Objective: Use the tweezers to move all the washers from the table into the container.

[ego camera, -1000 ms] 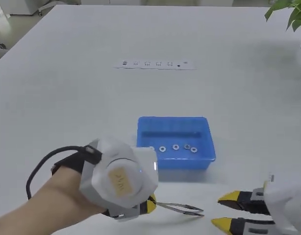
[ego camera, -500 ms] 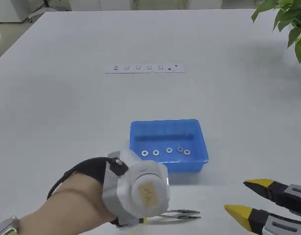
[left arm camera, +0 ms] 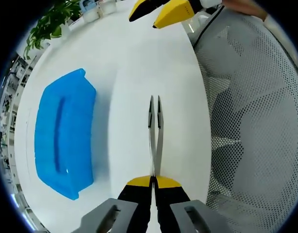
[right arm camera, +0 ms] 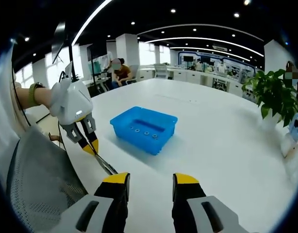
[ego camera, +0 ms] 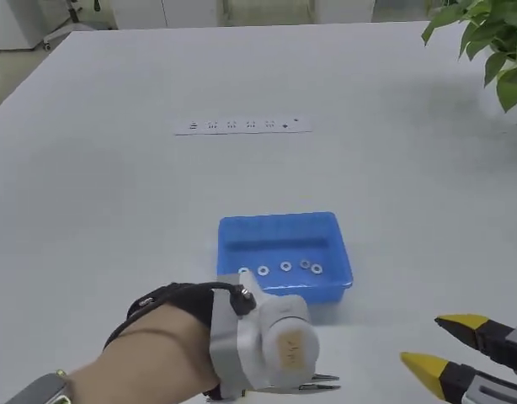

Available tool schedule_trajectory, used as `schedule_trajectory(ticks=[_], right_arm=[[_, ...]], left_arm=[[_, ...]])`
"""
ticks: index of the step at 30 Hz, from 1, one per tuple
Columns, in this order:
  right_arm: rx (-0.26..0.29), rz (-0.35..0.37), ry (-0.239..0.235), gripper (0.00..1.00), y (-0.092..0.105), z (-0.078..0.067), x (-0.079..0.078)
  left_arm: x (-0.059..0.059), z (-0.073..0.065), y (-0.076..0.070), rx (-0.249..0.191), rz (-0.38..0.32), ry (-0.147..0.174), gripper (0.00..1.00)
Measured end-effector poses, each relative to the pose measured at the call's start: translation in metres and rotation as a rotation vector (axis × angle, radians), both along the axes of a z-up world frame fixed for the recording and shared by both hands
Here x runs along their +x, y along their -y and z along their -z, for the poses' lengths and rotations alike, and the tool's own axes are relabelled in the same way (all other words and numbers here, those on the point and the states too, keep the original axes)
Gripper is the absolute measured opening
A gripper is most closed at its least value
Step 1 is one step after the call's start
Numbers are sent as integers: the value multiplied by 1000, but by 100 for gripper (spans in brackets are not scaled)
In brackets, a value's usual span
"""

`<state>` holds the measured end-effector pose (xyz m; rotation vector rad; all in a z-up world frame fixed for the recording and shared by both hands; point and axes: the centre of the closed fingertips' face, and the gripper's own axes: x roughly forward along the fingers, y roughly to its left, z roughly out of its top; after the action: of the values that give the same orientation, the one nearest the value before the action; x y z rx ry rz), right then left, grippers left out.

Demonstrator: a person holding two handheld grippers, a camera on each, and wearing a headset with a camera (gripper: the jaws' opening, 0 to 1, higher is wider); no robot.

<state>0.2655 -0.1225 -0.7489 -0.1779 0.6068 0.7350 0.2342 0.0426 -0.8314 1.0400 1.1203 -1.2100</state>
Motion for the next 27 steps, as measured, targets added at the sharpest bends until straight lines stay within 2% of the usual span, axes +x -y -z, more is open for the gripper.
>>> schedule_trajectory(ticks=[3, 11, 14, 16, 18, 19, 20, 21, 22, 23, 24, 26, 27], right_arm=[[4, 3, -1, 33, 0, 0, 0], [-5, 5, -3, 34, -1, 1, -2], [-7, 3, -2, 35, -1, 1, -2], [-4, 7, -2, 35, -1, 1, -2], [2, 13, -3, 35, 0, 1, -1], [6, 17, -5, 35, 1, 1, 0], [9, 20, -5, 35, 1, 1, 0], [10, 22, -5, 35, 2, 1, 0], [12, 25, -4, 35, 2, 1, 0], [13, 27, -5, 35, 2, 0, 0], [15, 30, -5, 35, 3, 0, 0], [19, 35, -6, 35, 3, 0, 1], [20, 37, -6, 36, 3, 0, 1]], left_arm=[[0, 0, 0, 17, 11, 0, 0], [0, 2, 1, 101, 5, -6, 0], [0, 1, -1, 93, -4, -4, 0], [-2, 0, -1, 52, -33, -12, 1], [-4, -1, 0, -9, -77, -18, 4], [-5, -1, 0, -54, -101, -19, 5], [-8, -2, 0, -89, -135, -35, 9], [-12, -4, 2, -149, -208, -67, 13], [-12, -4, 0, -173, -259, -77, 16], [-12, -6, -5, -203, -301, -76, 18], [-12, -7, -6, -231, -314, -75, 18], [-9, -16, -11, -309, -406, -58, 18], [-8, -20, -12, -343, -427, -51, 19]])
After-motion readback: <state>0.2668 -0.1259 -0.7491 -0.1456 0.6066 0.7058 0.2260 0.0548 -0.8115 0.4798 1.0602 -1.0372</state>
